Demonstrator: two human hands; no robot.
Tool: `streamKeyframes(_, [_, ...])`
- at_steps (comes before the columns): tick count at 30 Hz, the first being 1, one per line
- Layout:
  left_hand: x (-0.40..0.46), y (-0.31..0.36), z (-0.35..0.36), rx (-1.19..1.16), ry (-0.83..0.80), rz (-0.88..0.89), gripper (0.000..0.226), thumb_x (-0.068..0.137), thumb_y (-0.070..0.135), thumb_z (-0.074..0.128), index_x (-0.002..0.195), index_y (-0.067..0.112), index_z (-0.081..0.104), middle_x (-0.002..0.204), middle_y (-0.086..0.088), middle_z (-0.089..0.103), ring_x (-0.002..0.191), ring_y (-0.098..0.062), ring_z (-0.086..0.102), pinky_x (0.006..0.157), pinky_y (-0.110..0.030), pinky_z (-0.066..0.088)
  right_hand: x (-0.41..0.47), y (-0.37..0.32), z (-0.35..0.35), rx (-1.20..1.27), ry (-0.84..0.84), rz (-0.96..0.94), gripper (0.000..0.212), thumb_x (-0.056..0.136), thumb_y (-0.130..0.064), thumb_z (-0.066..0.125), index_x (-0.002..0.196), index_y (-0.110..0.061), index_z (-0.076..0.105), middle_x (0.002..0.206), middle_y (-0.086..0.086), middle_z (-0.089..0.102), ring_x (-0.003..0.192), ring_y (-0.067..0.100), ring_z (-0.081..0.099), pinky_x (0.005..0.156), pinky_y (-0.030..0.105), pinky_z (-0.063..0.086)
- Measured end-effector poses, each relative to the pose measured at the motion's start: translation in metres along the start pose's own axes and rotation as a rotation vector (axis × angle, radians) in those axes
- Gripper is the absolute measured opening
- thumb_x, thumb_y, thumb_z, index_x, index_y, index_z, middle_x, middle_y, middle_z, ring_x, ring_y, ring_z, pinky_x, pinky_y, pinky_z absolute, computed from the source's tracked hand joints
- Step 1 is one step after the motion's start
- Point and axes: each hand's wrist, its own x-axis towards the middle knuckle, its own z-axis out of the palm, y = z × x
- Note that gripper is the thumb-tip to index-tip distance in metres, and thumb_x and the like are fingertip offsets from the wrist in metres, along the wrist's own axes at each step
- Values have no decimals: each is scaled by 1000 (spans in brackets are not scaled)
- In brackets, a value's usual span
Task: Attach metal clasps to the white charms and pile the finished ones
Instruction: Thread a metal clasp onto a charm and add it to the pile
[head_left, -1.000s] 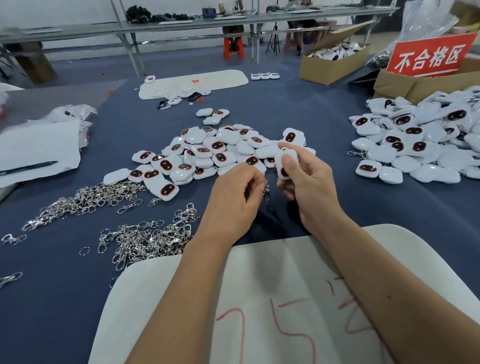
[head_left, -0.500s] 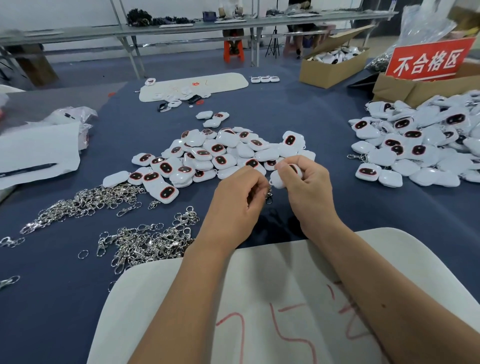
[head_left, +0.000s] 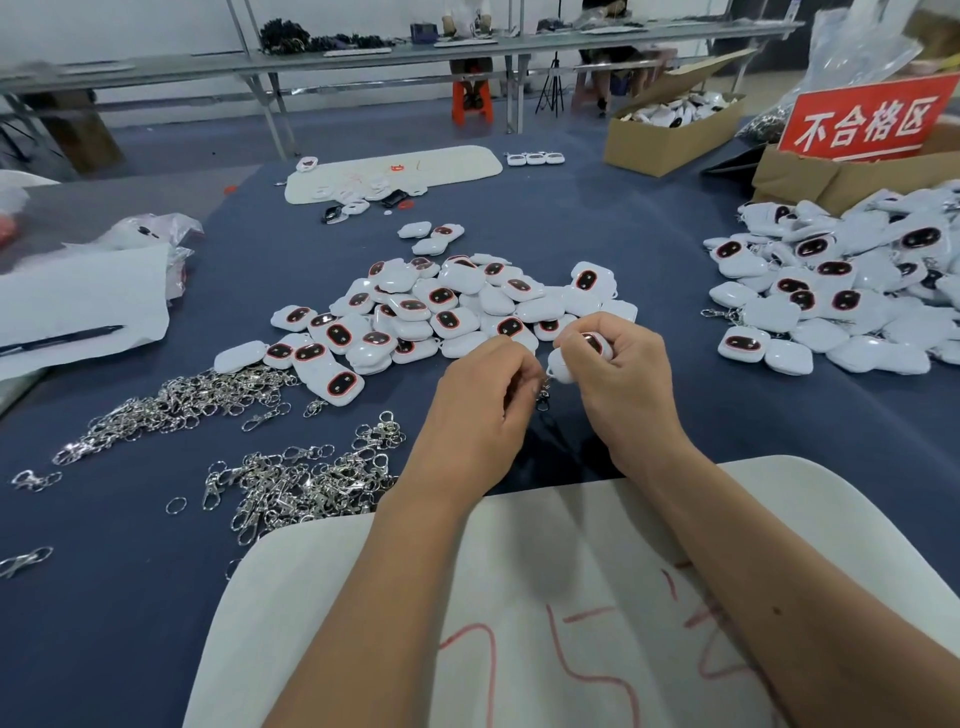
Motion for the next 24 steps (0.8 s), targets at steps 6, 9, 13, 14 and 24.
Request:
streamKeyframes(6, [-2, -1, 0, 14, -4, -40, 14, 94, 5, 60, 83, 13, 60, 80, 8, 58, 74, -12, 49, 66, -28, 41, -1, 2, 0, -55, -4, -59, 15, 82, -23, 56, 72, -19, 66, 70, 7, 63, 62, 10, 46, 57, 27, 40])
streamKeyframes(9, [-2, 0, -1, 28, -8, -66, 15, 94, 4, 60, 82, 13, 60, 78, 10, 57, 73, -11, 49, 67, -28, 42, -2, 2, 0, -75, -7, -106, 15, 85, -17, 58, 72, -19, 66, 67, 1, 62, 60, 7, 47, 54, 20, 39])
streamKeyframes(13, [-3, 2, -1, 40, -29, -83, 15, 93, 2, 56, 84, 13, 62, 82, 8, 60, 76, -12, 51, 71, -35, 46, -4, 1, 1, -118, -4, -141, 20, 89, -9, 62, 71, -17, 65, 68, -2, 64, 61, 6, 49, 57, 22, 43])
streamKeyframes(14, [-3, 2, -1, 44, -35, -78, 16, 93, 2, 55, 85, 14, 62, 83, 7, 61, 77, -13, 52, 73, -36, 47, -4, 1, 2, -124, -2, -144, 20, 89, -8, 62, 71, -17, 65, 68, -3, 64, 62, 6, 50, 57, 23, 44])
streamKeyframes(24, [3, 5, 3, -119, 116, 21, 12, 93, 3, 65, 85, 11, 65, 84, 5, 63, 82, -14, 58, 73, -33, 49, 0, 0, -3, 173, -10, 138, 16, 84, -22, 55, 77, -12, 66, 62, 0, 48, 56, 15, 38, 50, 26, 35])
